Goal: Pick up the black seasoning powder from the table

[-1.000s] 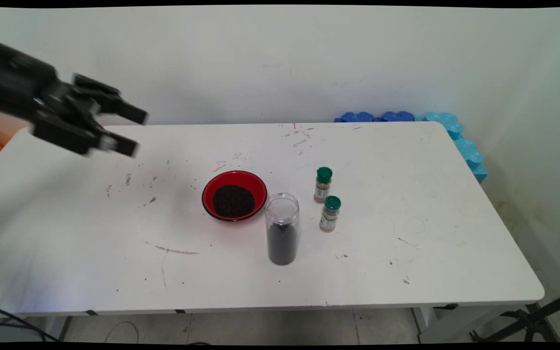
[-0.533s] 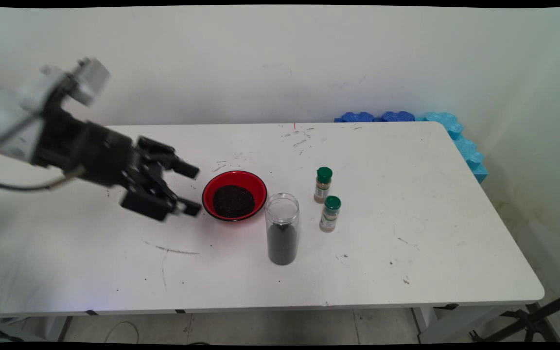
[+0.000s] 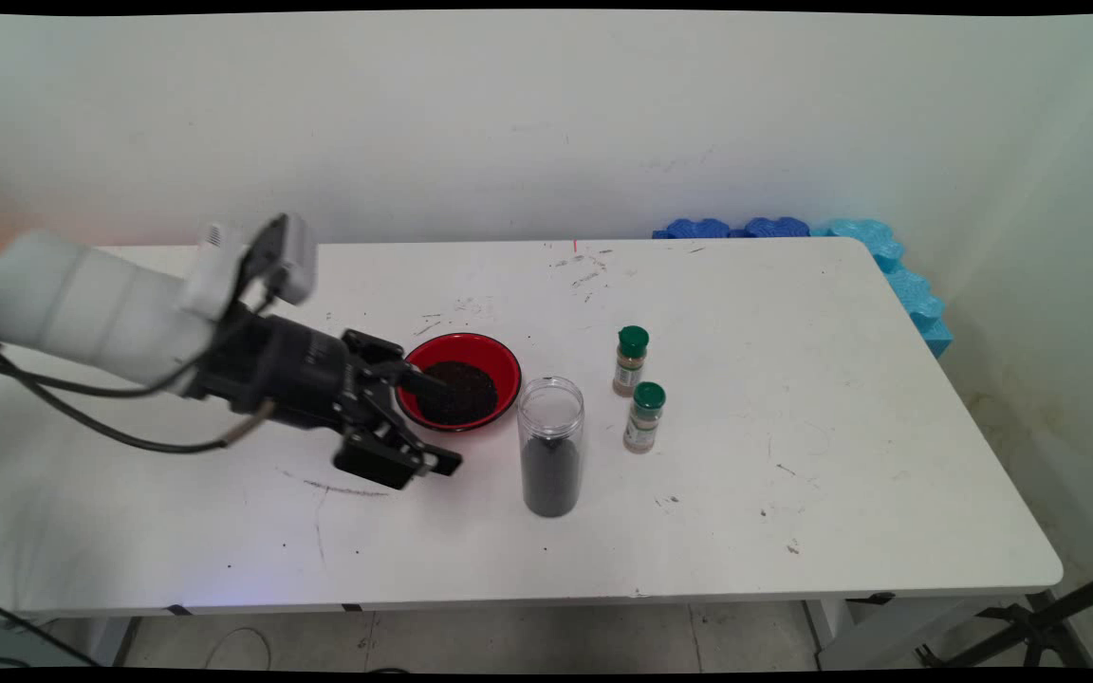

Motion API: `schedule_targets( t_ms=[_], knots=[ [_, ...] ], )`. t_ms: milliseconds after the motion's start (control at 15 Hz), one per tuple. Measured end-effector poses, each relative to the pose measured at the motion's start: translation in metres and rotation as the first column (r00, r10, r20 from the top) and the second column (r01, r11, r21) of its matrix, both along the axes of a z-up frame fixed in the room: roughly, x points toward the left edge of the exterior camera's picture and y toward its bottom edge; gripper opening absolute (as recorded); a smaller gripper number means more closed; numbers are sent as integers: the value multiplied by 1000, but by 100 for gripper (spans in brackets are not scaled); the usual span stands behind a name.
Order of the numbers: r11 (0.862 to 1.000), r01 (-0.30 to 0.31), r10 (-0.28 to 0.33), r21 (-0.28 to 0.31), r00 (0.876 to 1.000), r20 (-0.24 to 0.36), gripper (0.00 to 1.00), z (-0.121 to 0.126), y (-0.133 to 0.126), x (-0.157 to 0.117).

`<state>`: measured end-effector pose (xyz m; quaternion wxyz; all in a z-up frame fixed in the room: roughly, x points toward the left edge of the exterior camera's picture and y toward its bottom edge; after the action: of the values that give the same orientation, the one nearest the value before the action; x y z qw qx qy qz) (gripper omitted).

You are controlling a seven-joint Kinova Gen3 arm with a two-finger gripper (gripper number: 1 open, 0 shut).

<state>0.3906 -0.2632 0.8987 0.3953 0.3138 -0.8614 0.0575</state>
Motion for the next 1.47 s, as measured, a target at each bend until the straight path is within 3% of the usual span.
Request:
schedule_targets(
  t_ms=[600,1467],
  knots=[
    [999,-25,26,-43,999,25,100,-45,-22,-28],
    [998,-14,13,-55,1000,-8,100,-71,-41,-55]
  ],
)
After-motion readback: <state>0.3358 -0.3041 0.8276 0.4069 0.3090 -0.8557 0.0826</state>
